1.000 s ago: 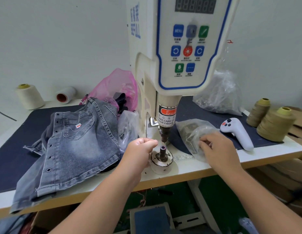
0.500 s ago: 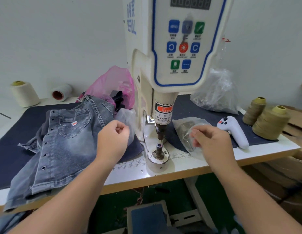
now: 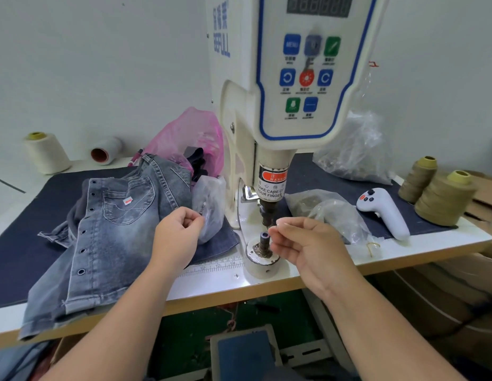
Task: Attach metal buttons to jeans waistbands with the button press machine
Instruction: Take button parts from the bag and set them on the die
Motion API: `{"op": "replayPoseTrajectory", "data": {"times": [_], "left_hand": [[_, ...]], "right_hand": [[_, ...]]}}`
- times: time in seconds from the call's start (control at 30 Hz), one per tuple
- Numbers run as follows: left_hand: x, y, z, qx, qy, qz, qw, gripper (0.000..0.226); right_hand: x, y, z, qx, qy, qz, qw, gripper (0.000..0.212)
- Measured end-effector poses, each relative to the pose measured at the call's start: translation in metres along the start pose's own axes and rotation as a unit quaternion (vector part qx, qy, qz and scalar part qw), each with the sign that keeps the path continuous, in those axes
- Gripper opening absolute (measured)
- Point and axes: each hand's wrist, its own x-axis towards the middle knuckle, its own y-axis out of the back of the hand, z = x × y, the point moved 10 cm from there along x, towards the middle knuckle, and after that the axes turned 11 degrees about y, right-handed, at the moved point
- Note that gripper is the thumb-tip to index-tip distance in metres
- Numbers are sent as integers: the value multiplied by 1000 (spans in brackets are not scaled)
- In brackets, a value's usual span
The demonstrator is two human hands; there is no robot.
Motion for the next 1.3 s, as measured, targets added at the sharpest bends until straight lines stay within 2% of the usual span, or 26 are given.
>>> {"op": "replayPoseTrajectory", "data": {"times": [0.07,0.27,0.53,0.8,1.17,1.3], "left_hand": [[1,-1,-1,1,-1,-1,1000,14],[3,-1,-3,4,-9,-1,1000,14],[4,-2,-4,4,-13,-2,1000,15],[5,-3,-4,-4,-17,-7,1000,15],[4,-4,-4,-3,-20,-8,1000,16],[3,-6,-1,-12,-7,-36,999,15]], "right_hand": [[0,-2,-2,-7,2,-8,1000,14],[4,-10,-6,-119,32,-13,992,27],[7,-15,0,-39,33,-3,999,31],[-11,-17,-10,-35,85,-2,996,39],[-26,-22,-3,106,25,14,994,29],[-29,-20,-4,97,20,16,995,29]]}}
